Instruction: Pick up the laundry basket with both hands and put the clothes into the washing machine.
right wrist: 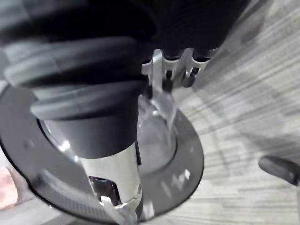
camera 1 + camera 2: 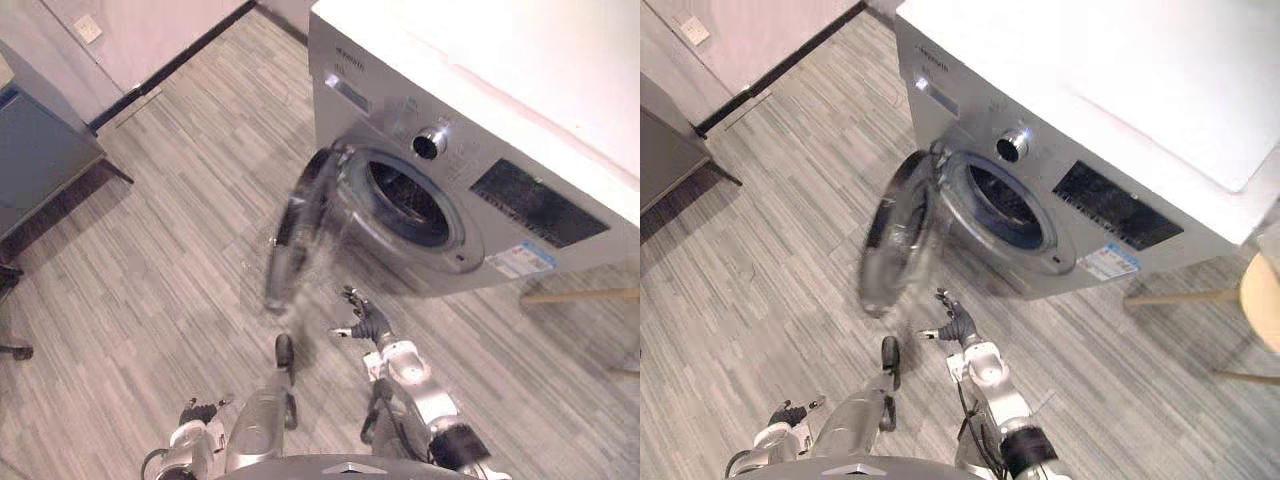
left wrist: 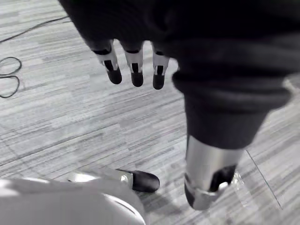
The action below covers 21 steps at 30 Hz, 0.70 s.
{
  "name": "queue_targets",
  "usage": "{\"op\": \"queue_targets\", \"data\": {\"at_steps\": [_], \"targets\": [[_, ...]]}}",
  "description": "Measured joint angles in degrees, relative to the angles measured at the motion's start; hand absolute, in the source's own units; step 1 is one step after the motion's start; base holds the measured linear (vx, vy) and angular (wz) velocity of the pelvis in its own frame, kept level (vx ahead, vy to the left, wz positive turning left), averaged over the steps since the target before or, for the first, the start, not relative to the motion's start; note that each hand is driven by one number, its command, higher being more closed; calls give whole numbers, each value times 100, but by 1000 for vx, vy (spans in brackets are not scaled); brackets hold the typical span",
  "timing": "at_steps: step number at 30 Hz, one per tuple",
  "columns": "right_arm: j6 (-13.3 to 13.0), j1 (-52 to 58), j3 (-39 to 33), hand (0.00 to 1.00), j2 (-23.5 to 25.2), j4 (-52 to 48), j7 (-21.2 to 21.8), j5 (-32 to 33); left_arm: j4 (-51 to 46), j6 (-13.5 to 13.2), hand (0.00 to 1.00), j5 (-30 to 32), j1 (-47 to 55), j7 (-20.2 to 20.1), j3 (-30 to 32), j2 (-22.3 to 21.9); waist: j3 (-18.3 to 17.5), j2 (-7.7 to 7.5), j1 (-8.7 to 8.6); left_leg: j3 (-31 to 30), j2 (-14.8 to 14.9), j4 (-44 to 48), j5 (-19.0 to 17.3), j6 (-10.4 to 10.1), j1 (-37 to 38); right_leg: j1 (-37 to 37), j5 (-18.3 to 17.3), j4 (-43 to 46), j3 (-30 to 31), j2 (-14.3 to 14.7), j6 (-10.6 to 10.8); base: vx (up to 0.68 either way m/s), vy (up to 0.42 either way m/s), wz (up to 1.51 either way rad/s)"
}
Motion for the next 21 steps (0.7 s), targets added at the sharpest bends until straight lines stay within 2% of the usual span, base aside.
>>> {"op": "queue_targets", "data": {"at_steps": [3, 4, 5, 6, 8, 13, 15, 17, 18, 20, 21], "targets": [[-54, 226, -604, 0, 31, -123, -3, -30, -78, -6, 0, 166, -59, -2, -44, 27, -161, -265, -72, 146, -17, 0, -57, -70, 165, 98, -10, -41, 120, -29, 12, 66, 6, -17], [-63, 267, -711, 0, 28, -124, -9, -29, -84, -7, 0, 184, -76, -2, -73, 34, -187, -302, -78, 184, -15, -1, -72, -86, 189, 100, -13, -48, 162, -30, 14, 4, 8, -29], [-77, 347, -898, 0, 27, -124, -21, -29, -101, -8, 0, 237, -118, -4, -165, 47, -220, -330, -115, 279, 6, -1, -117, -96, 217, 89, -12, -71, 233, -26, 12, -29, 13, -32], [-81, 432, -1063, 0, 27, -110, -29, -8, -109, -6, 0, 303, -202, -8, -289, 68, -227, -317, -153, 347, 50, -2, -180, -11, 233, 58, 0, -88, 332, 14, -3, -58, 18, -36], [-78, 589, -1214, 0, 69, -92, -48, 41, -129, -5, 0, 361, -332, -9, -317, 110, -239, -339, -150, 496, 95, -3, -184, -13, 239, -25, 38, -96, 484, 60, -40, -75, 14, -45], [-48, 1125, -1507, 0, 259, -96, -37, 69, -240, -4, 0, 395, -1051, -2, -340, 492, -276, -462, -281, 1095, 248, -6, -242, -12, 181, -408, 250, -241, 1045, 230, -118, -63, -7, -65], [-25, 1196, -1538, 0, 259, -96, -10, 73, -228, -5, 0, 387, -1371, 2, -302, 732, -274, -588, -346, 1342, 295, -5, -246, -13, 168, -554, 348, -294, 1279, 294, -149, -29, -21, -68], [-26, 1239, -1533, 0, 265, -102, 36, 104, -81, -16, 0, 273, -1916, 22, -216, 1175, -283, -828, -458, 1573, 373, -3, -247, -22, 74, -822, 503, -337, 1572, 359, -169, -8, -36, -68], [-25, 1240, -1532, 0, 273, -102, 57, 167, -4, -18, 0, 231, -2083, 31, -206, 1312, -275, -888, -476, 1634, 393, -2, -245, -25, 41, -886, 545, -346, 1623, 368, -162, -6, -54, -59], [-28, 1300, -1530, 0, 323, -105, 75, 318, 167, -30, 0, -67, -2760, 153, 35, 1738, -234, -1143, -577, 1761, 454, 73, -243, -39, -134, -1079, 724, -432, 1766, 432, -228, 7, -56, -39], [-29, 1328, -1526, 0, 341, -113, 76, 328, 207, -29, 0, -149, -2935, 188, 69, 1835, -208, -1197, -596, 1772, 486, 148, -252, -26, -193, -1102, 758, -456, 1785, 447, -221, 25, -50, -22]]}}
